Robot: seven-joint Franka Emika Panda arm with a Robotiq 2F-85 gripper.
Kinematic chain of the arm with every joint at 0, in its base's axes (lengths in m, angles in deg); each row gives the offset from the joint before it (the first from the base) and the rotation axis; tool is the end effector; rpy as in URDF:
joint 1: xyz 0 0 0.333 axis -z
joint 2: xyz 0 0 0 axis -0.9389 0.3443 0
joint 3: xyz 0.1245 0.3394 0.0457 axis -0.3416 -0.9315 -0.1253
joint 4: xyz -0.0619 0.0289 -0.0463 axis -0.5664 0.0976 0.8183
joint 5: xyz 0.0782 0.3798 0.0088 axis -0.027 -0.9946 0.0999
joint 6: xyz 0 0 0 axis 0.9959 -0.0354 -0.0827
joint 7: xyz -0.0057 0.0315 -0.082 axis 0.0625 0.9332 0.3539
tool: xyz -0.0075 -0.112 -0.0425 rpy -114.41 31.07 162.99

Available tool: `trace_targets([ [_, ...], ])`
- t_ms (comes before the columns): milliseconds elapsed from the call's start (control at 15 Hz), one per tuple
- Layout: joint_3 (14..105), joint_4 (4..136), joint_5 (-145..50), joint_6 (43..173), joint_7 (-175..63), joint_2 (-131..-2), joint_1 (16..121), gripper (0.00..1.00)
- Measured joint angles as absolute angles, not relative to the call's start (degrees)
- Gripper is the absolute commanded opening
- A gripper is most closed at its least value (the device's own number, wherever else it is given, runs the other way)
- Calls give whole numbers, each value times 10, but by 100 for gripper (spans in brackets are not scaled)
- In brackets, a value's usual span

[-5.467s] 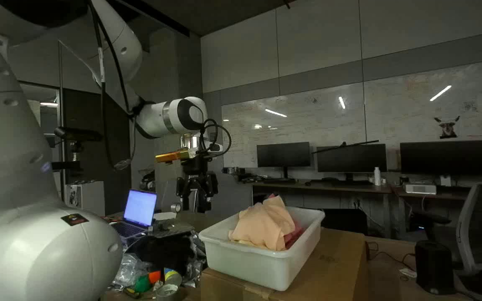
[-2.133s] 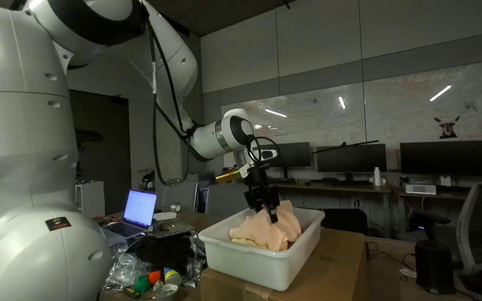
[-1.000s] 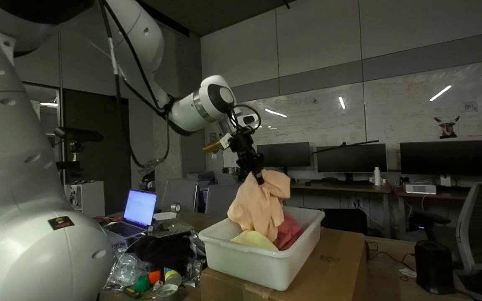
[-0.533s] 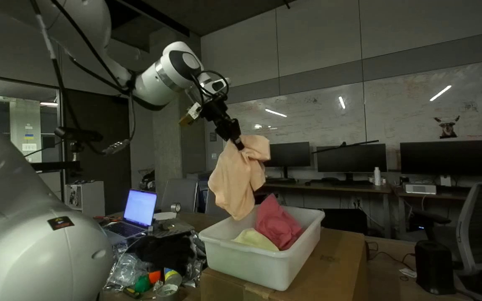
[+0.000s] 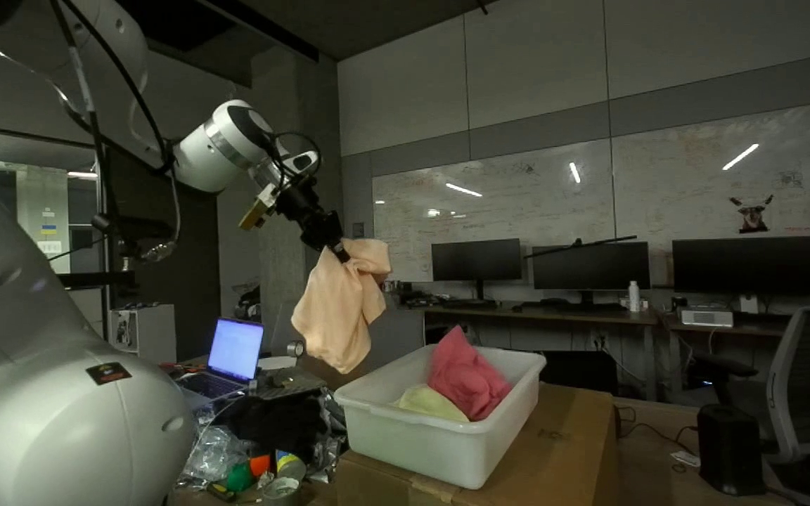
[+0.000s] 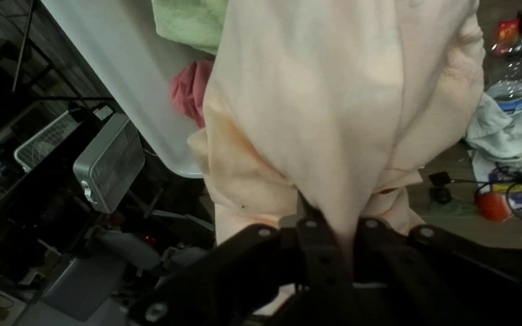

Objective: Put the clothes in the plastic box and put them on the table

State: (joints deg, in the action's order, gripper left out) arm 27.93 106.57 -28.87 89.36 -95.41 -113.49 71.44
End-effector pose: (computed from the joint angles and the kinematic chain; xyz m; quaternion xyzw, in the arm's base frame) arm 0.3603 0.1945 0.6084 0.9436 -0.1016 0.2577 0.1815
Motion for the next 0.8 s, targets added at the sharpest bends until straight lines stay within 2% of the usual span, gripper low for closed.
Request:
trace_targets([
  [267,209,1013,-245,873,-964,-1039,693,6],
  [333,201,999,-233,870,-964,-1015,687,9],
  [400,197,986,-220,866,-964,-992,680,36],
  [533,197,964,-194,854,-963,-950,667,44],
  [800,225,942,-169,828,-955,-898,637,75],
])
